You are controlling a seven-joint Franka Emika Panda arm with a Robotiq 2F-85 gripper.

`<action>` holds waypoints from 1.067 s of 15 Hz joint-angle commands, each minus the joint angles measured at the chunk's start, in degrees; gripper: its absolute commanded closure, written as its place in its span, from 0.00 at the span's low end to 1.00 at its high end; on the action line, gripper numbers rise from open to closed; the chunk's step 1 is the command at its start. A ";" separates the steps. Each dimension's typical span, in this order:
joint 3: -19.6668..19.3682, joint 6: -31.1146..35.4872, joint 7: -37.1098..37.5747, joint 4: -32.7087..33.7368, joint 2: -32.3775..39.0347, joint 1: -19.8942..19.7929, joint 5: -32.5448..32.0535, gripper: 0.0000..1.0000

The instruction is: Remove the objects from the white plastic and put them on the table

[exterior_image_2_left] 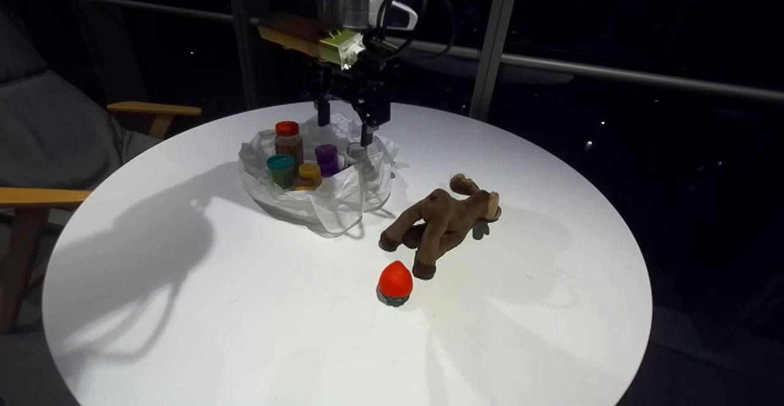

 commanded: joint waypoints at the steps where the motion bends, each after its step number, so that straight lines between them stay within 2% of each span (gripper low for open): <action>1: -0.75 -1.15 2.71 9.95 7.73 1.36 0.74 0.00; 7: -1.61 -0.43 5.08 18.31 15.11 2.43 0.36 0.00; 13: -1.72 -1.02 5.68 22.78 19.04 3.17 0.40 0.02; 15: -1.98 -0.78 5.99 23.43 19.73 3.50 0.18 0.27; 16: -2.09 -0.66 6.17 23.60 19.87 3.65 0.14 0.30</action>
